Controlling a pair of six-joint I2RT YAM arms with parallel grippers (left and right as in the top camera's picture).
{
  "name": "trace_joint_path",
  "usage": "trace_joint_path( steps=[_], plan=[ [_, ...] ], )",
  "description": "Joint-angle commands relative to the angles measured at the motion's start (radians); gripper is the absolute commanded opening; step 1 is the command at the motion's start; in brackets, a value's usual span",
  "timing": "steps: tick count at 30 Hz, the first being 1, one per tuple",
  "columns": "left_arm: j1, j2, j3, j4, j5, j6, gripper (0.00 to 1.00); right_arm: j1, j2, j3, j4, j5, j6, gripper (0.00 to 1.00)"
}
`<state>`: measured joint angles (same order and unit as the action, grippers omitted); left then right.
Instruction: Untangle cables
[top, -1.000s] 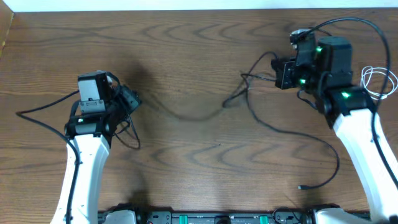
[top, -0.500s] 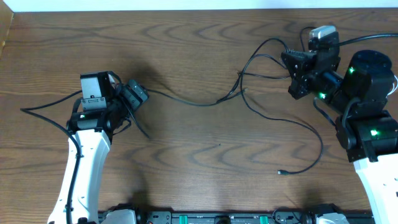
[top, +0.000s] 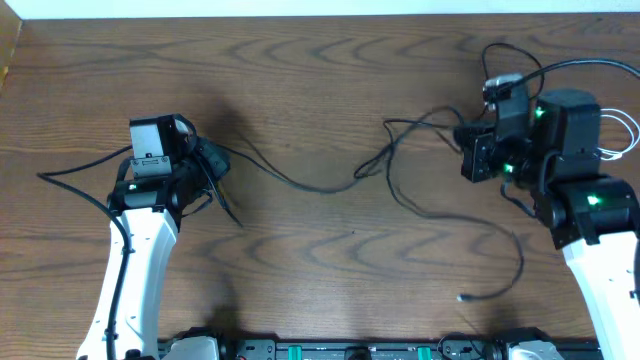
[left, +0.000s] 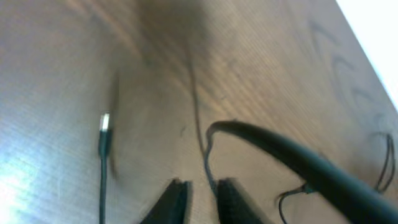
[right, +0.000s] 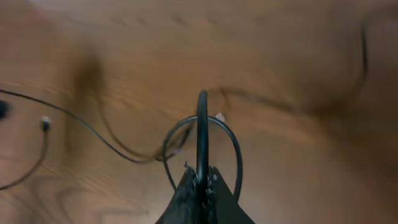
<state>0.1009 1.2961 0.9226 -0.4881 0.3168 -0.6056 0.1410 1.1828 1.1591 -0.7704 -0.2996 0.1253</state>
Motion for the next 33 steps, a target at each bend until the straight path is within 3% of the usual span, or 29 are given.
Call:
trace_joint_path(
  steps=[1,9,16,17,20,21,27,33],
  plan=[
    [-0.002,0.004,0.006,0.006,0.011,0.003,0.09,0.005,0.058,0.0,-0.078,0.095,0.131,0.01],
    [-0.002,0.004,0.005,0.031,0.011,0.003,0.08,0.085,0.256,-0.065,-0.117,0.08,0.256,0.01],
    [-0.002,0.004,0.003,0.031,0.011,0.003,0.08,0.153,0.341,-0.065,-0.008,0.051,0.231,0.19],
    [-0.002,0.004,0.003,0.031,0.011,0.003,0.08,0.156,0.335,-0.063,0.003,0.019,0.211,0.25],
    [-0.002,0.004,0.003,0.031,0.004,0.003,0.08,0.161,0.322,-0.062,0.019,0.017,0.184,0.6],
    [-0.002,0.004,0.003,0.03,0.004,0.003,0.08,0.16,0.314,-0.062,0.018,0.069,0.184,0.67],
    [-0.002,0.004,-0.003,0.03,-0.023,0.003,0.08,0.159,0.303,-0.061,0.096,0.242,0.183,0.78],
    [-0.002,0.004,-0.016,0.03,-0.041,0.003,0.08,0.162,0.322,-0.061,0.355,0.241,0.083,0.75]
  ],
)
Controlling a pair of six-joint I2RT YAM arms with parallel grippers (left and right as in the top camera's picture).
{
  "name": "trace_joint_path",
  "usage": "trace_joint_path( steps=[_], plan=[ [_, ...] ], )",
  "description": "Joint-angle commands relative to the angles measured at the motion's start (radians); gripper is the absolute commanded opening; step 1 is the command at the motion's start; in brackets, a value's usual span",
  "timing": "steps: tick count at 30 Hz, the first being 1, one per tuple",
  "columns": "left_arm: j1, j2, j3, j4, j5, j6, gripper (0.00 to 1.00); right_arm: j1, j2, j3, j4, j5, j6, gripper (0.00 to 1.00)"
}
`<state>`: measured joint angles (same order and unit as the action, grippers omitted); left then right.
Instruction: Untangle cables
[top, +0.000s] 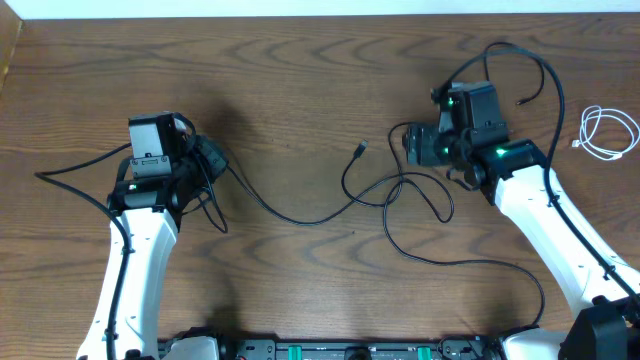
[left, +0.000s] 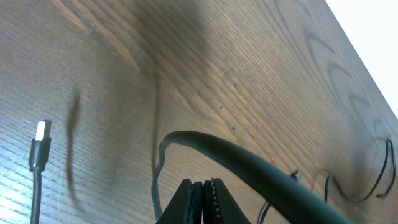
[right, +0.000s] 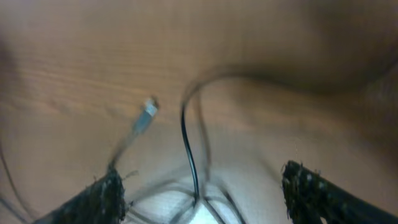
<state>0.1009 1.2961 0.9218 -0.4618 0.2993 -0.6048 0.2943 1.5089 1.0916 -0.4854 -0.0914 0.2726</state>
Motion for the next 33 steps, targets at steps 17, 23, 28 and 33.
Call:
trace_joint_path(
  steps=[17,23,28,33],
  plan=[
    [-0.002,0.004,-0.015,0.004,-0.023,0.002,0.08,0.085,0.372,0.006,0.265,-0.015,0.052,0.56],
    [-0.002,0.004,-0.015,0.004,-0.023,0.002,0.08,0.083,0.376,0.01,0.327,-0.172,0.006,0.03],
    [-0.002,0.004,-0.015,0.003,-0.023,0.002,0.08,0.063,0.305,0.101,0.323,-0.358,-0.082,0.01],
    [-0.002,0.004,-0.015,-0.002,-0.023,0.002,0.08,0.055,0.126,0.254,0.202,-0.244,-0.19,0.01]
  ],
)
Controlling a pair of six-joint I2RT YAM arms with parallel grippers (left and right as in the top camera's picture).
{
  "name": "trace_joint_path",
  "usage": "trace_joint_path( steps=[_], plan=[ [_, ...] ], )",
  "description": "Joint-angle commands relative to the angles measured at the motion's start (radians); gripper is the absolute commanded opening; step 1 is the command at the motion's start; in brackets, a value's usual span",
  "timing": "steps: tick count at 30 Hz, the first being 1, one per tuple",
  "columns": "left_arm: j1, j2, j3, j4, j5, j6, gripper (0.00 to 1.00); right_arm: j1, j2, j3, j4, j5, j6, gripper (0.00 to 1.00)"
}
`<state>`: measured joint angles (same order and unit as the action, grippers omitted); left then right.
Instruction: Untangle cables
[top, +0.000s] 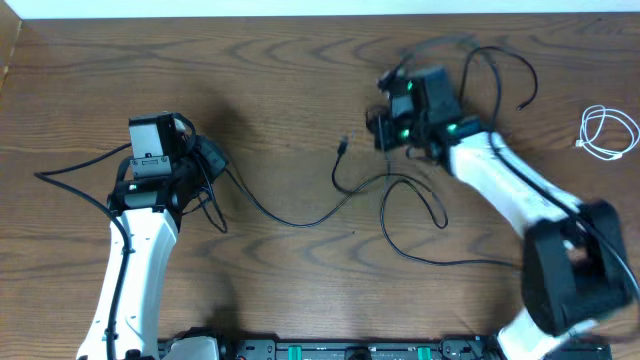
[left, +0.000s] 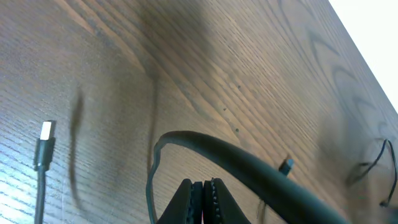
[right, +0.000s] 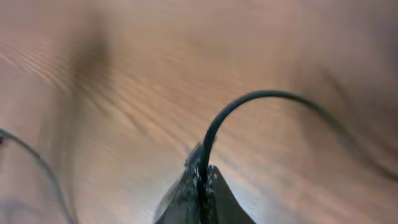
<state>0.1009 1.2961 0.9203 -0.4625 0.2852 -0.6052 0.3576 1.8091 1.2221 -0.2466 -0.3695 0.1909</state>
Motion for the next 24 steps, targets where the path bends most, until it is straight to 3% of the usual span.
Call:
trace_joint_path(
  steps=[1,7,16,21,24],
  plan=[
    [-0.002,0.004,-0.013,-0.006,-0.01,0.003,0.08,-0.009,-0.246,0.171,-0.069,0.145,-0.134,0.01],
    [-0.002,0.004,-0.013,-0.044,-0.089,0.006,0.08,-0.039,-0.424,0.275,-0.086,0.429,-0.178,0.01],
    [-0.001,0.004,-0.013,-0.065,-0.295,-0.001,0.08,-0.17,-0.461,0.283,-0.218,0.458,-0.208,0.01],
    [0.003,0.004,-0.013,-0.147,-0.668,-0.189,0.08,-0.231,-0.427,0.283,-0.271,0.599,-0.208,0.01],
    [0.022,0.004,-0.013,-0.153,-0.708,-0.27,0.08,-0.262,-0.412,0.283,-0.311,0.605,-0.207,0.01]
  ],
)
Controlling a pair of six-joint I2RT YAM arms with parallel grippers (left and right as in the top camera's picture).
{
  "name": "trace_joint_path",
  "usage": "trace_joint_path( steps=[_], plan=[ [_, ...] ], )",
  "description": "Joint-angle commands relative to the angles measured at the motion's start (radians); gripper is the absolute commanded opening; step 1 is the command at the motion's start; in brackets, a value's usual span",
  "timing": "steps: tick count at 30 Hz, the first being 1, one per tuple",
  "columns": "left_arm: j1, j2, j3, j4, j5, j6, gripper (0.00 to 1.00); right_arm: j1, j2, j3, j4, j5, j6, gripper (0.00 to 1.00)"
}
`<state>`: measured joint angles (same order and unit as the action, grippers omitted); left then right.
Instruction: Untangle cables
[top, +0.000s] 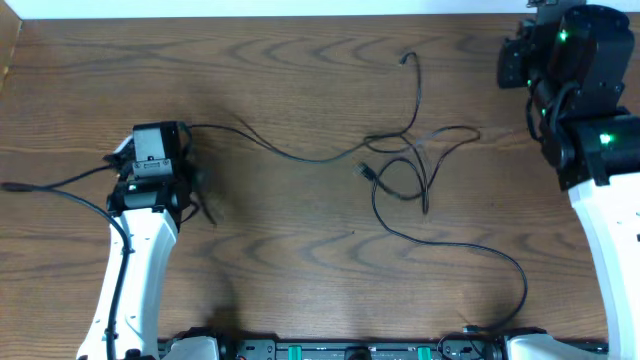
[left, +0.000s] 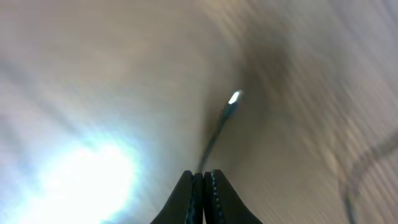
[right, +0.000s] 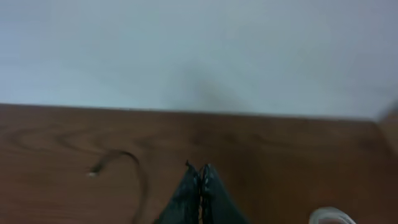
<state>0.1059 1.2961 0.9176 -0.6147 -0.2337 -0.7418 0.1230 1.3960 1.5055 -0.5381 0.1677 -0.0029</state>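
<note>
A thin black cable (top: 300, 157) runs from my left gripper (top: 192, 185) across the table to a loose knot of loops (top: 405, 170). From there it runs on to a plug (top: 405, 56) at the back. A second black cable (top: 470, 248) leaves the loops and trails to the front right. In the blurred left wrist view my left gripper (left: 203, 174) is shut on the cable. A short end with a plug (left: 233, 98) sticks out ahead. My right gripper (top: 515, 55) is at the far right back. In its own view the right gripper (right: 200, 168) is shut with nothing in it, and the back plug (right: 93, 173) lies to its left.
The table's far edge and a pale wall (right: 199, 56) fill the top of the right wrist view. Something white (right: 333, 216) shows at that view's lower right corner. The left arm's own thick cable (top: 50, 186) trails off to the left.
My right gripper was shut on a cable at the back centre and is now at the far right back with nothing in it. That cable end lies on the table. The left wrist has turned, still holding.
My right gripper was shut on a cable at the right, and the left jaws stood slightly apart round a thin cable. Then the left was shut on it, and the right hung open over the loops. The right then gripped a cable at the back centre. Now the cables lie more spread out.
</note>
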Motion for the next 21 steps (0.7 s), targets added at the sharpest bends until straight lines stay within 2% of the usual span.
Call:
trace_joint_path(
  steps=[1,3,6,8,9,11,14,17,19,21],
  plan=[
    [0.021,0.004,-0.011,0.007,-0.15,-0.135,0.08,-0.034,0.005,-0.001,-0.029,0.045,-0.013,0.01],
    [0.022,0.004,-0.011,0.03,-0.024,-0.126,0.08,-0.042,0.017,-0.001,-0.056,-0.058,-0.013,0.02],
    [0.022,0.004,-0.011,0.111,0.219,-0.018,0.08,-0.04,0.05,-0.002,-0.098,-0.239,-0.013,0.14],
    [0.022,0.004,-0.011,0.164,0.341,0.061,0.08,-0.034,0.085,-0.002,-0.146,-0.341,-0.013,0.34],
    [0.022,0.004,-0.011,0.181,0.381,0.089,0.08,-0.029,0.103,-0.002,-0.177,-0.367,-0.013,0.49],
    [0.022,0.004,-0.011,0.178,0.384,0.095,0.08,-0.015,0.15,-0.002,-0.252,-0.409,0.023,0.74],
    [0.022,0.004,-0.011,0.16,0.371,0.095,0.08,0.002,0.213,-0.002,-0.354,-0.479,0.109,0.84],
    [0.022,0.004,-0.013,0.152,0.372,0.095,0.08,0.014,0.27,-0.002,-0.434,-0.579,0.136,0.85],
    [0.022,0.004,-0.014,0.151,0.372,0.095,0.08,0.024,0.3,-0.003,-0.464,-0.631,0.095,0.85],
    [0.022,0.004,-0.014,0.15,0.372,0.095,0.08,0.04,0.322,-0.003,-0.476,-0.691,-0.015,0.87]
  ],
)
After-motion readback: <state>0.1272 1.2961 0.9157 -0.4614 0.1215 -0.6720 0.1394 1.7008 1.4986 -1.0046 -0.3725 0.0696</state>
